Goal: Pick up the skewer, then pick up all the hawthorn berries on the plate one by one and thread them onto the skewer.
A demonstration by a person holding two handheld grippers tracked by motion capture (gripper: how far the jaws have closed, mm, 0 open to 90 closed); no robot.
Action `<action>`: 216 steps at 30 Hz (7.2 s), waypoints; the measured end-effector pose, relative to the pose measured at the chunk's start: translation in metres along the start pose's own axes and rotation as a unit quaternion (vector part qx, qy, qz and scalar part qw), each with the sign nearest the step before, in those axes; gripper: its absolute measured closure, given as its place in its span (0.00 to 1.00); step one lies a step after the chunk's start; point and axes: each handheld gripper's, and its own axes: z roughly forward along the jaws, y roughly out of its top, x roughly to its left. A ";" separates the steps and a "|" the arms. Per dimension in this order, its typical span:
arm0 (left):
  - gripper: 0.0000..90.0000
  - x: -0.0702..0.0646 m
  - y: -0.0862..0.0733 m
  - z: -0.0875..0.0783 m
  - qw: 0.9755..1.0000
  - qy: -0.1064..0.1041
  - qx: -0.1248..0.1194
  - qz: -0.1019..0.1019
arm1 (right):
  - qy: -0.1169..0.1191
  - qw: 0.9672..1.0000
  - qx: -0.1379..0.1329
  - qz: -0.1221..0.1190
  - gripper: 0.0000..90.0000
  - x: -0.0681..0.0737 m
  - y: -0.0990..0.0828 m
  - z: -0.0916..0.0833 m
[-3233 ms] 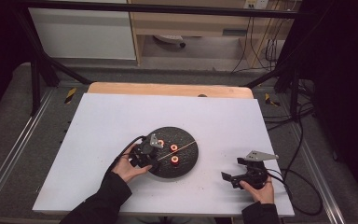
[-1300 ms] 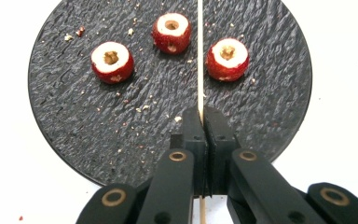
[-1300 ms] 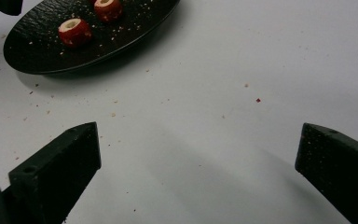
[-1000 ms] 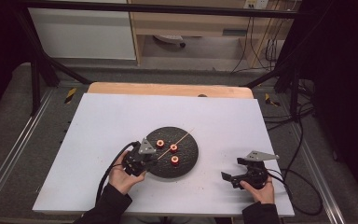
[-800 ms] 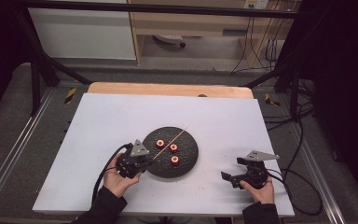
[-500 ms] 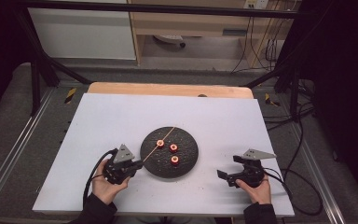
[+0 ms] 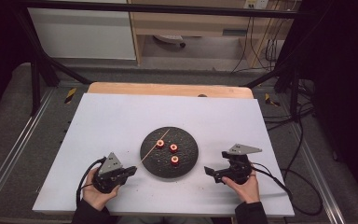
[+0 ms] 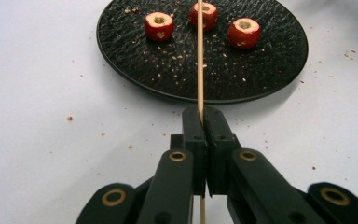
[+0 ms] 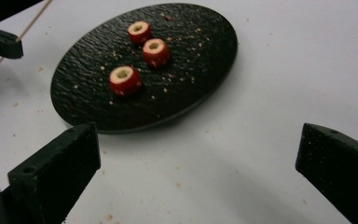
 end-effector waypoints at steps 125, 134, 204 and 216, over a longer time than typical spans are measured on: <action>0.98 0.010 -0.014 -0.005 0.999 0.009 -0.020 -0.023 | 0.056 0.990 -0.075 0.102 0.68 0.064 0.070 0.082; 0.98 0.011 -0.015 -0.007 0.999 0.012 -0.026 -0.029 | 0.052 0.980 -0.141 0.133 0.68 0.062 0.072 0.082; 0.98 -0.007 -0.012 0.006 0.997 -0.016 -0.051 -0.049 | 0.063 0.911 -0.326 0.245 0.68 0.062 0.068 0.110; 0.98 -0.007 -0.012 0.006 0.997 -0.015 -0.052 -0.048 | 0.065 0.910 -0.327 0.245 0.68 0.061 0.069 0.109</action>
